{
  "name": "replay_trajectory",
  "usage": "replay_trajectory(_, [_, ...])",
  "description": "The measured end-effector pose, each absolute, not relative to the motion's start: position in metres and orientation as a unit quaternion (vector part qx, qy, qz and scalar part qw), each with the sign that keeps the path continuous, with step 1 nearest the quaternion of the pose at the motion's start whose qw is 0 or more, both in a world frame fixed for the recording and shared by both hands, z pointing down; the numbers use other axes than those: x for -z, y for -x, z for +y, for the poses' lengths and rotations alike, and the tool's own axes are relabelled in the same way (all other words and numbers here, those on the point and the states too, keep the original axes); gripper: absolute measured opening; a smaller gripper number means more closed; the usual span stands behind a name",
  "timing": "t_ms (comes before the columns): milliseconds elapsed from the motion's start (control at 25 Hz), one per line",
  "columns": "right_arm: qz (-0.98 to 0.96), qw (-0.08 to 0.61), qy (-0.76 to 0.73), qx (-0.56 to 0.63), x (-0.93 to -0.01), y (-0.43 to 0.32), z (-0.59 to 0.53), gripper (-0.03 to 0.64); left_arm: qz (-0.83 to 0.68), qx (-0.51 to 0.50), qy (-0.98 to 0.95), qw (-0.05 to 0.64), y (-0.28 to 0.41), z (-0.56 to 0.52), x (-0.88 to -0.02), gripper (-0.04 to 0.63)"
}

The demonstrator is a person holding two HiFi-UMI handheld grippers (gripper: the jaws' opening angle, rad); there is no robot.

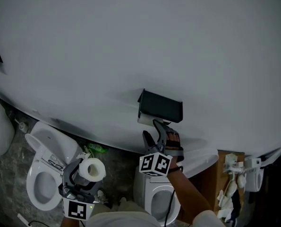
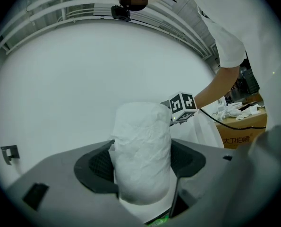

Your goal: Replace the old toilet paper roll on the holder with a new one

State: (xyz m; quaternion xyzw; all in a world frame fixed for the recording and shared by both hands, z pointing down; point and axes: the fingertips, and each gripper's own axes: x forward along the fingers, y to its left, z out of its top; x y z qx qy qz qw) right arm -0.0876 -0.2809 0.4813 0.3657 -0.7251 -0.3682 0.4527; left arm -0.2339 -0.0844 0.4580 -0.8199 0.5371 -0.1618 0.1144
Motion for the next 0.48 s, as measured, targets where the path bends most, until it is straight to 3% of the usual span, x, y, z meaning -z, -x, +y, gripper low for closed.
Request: replay_trajectory(480, [-0.698,0.476,-0.383,0.373,-0.498,0.096,-0.302,0.267,0.522,0.151,0.832,0.113,0.239,-0.084,-0.462,0.327])
